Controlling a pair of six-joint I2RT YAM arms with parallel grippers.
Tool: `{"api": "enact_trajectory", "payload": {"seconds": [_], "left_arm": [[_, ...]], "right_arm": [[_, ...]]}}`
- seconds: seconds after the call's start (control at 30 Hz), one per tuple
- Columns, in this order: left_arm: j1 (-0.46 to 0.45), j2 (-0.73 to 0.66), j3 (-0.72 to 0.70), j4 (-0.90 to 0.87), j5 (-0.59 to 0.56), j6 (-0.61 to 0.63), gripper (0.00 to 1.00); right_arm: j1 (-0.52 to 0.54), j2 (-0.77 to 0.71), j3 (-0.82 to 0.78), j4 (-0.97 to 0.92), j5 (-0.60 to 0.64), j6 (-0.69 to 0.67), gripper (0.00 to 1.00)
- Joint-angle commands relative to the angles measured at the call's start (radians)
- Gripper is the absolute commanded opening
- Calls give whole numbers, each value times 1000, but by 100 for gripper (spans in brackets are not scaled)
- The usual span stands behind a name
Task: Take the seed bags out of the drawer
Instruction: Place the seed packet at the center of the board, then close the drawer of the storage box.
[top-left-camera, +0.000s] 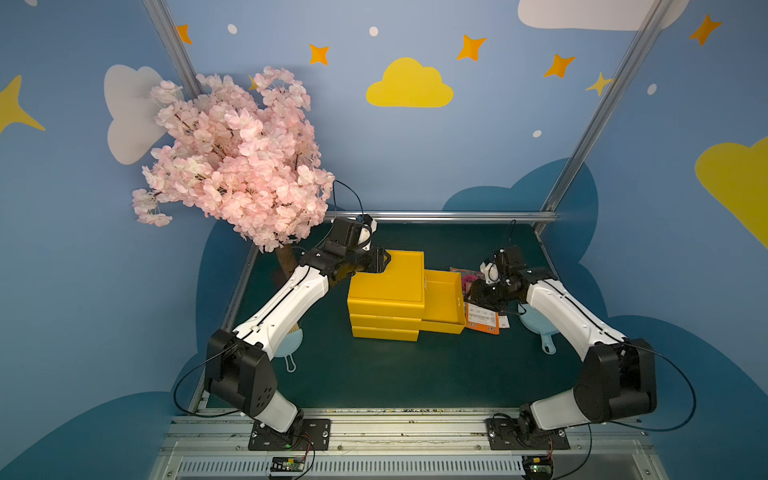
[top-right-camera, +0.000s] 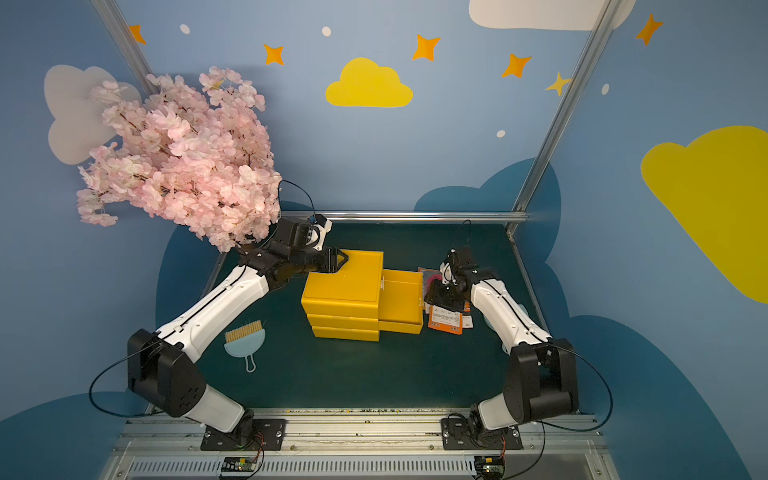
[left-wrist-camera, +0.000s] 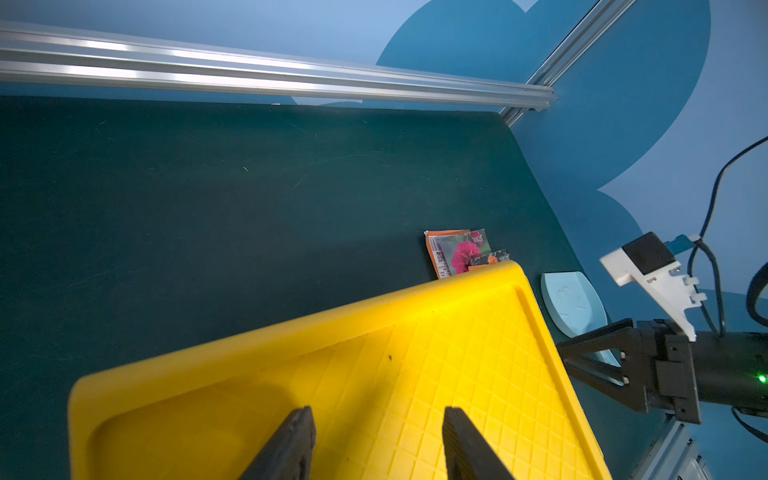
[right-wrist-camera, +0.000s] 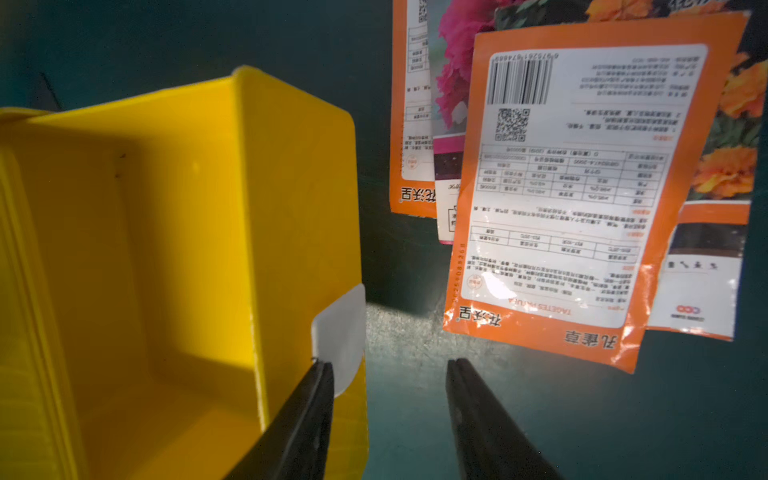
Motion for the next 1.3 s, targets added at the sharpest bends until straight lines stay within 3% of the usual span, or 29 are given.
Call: {"api": "enact_trajectory", "payload": {"seconds": [0.0,0.73,1.27], "left_arm": [[-10,71,-91,-256,-2,-26,55],[-13,48,-106,-264,-7,-27,56],[-34,-65,-61,-362,-41,-20,56]], "right_arm": [[27,-22,-19,41,-85,47,50],[209,172,-2,423,-375,303,47],[276,248,15,479,-376,333,47]]}}
